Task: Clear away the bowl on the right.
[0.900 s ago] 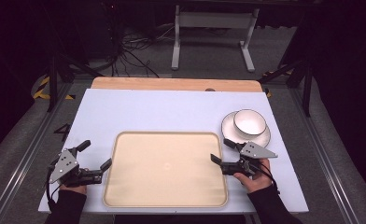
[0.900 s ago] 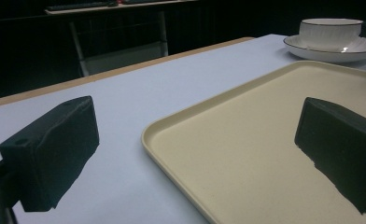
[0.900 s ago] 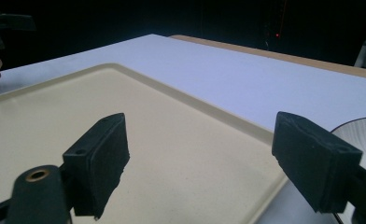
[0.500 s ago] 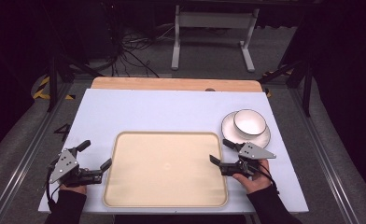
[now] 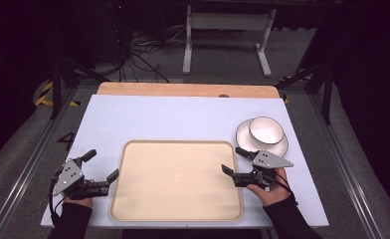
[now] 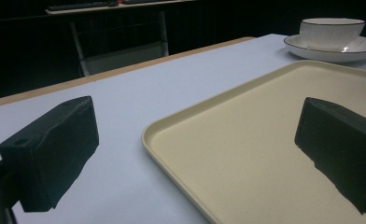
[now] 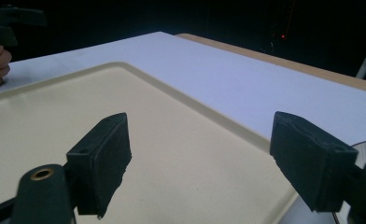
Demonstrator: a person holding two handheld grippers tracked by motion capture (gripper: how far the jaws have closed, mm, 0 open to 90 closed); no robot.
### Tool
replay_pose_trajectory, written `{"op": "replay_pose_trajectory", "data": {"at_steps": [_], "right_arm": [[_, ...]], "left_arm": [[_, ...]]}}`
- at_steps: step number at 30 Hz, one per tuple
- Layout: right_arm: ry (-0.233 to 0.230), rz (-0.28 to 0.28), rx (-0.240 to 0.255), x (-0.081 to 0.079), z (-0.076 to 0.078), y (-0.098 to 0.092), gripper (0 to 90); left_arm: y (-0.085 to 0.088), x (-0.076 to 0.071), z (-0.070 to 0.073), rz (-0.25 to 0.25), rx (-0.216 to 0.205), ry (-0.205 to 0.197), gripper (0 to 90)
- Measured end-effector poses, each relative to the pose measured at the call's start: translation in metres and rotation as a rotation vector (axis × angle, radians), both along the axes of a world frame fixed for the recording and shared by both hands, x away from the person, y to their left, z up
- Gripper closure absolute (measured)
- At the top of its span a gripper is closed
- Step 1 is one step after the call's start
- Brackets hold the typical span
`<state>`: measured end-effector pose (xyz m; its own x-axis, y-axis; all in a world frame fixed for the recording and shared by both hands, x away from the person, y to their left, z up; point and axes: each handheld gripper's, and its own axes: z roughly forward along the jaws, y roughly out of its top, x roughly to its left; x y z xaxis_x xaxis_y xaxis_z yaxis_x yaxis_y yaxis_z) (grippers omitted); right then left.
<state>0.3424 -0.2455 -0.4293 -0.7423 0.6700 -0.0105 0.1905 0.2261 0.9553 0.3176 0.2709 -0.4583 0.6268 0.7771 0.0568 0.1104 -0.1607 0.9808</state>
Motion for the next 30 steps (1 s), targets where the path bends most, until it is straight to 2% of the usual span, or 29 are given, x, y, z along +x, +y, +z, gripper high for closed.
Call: {"op": "replay_pose_trajectory", "data": {"at_steps": [10, 18, 30], "right_arm": [[-0.03, 0.003, 0.052, 0.001, 0.018, -0.003, 19.9], [-0.066, 0.009, 0.068, 0.0, 0.029, -0.001, 19.9], [-0.089, 0.017, 0.083, 0.0, 0.041, 0.001, 19.9]], "left_arm": [[0.0, 0.0, 0.0, 0.002, -0.001, 0.0, 0.3], [0.0, 0.0, 0.0, 0.004, -0.001, 0.0, 0.3], [0.0, 0.0, 0.0, 0.004, -0.001, 0.001, 0.2]]}}
